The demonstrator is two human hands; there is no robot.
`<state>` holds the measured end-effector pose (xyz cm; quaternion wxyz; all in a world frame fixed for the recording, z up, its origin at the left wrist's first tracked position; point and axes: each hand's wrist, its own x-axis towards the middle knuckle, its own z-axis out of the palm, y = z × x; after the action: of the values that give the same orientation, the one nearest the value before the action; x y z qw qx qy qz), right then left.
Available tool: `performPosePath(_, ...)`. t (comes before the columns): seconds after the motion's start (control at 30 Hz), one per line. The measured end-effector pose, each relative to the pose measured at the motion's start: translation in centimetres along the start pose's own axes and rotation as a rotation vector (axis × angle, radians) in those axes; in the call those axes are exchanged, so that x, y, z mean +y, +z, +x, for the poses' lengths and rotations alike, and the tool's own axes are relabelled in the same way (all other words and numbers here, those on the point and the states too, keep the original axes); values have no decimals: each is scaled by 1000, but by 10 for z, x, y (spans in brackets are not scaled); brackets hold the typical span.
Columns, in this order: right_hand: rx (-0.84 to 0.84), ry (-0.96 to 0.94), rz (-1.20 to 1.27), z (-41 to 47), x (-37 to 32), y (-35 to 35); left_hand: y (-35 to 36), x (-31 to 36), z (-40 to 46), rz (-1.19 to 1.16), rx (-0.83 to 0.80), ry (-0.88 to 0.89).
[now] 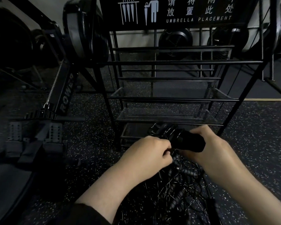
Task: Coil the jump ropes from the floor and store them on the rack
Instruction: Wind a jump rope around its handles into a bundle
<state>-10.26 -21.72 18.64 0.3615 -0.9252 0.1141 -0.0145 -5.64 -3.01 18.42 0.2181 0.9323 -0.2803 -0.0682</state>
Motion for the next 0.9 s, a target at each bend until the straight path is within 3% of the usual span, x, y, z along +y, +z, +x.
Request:
performPosePath(0.17,-180,-120,-175,-3,-8,2,-25,1,-5,54,-157,176)
performPosePath(0.33,-405,-177,-230,-7,-13,-4,-43,-6,-13,-7,-238,190)
performPosePath(0.57,-648,-266,80,-13,-10,-14,-51,-12,-15,-324,-272,88)
performPosePath(0.67,-728,-276,275,-17,-13,-20,-50,-14,-14,-501,-310,120)
performPosePath(0.9,-732,-310,553,-21,-11,-17,-39,-23,-6,-780,-323,161)
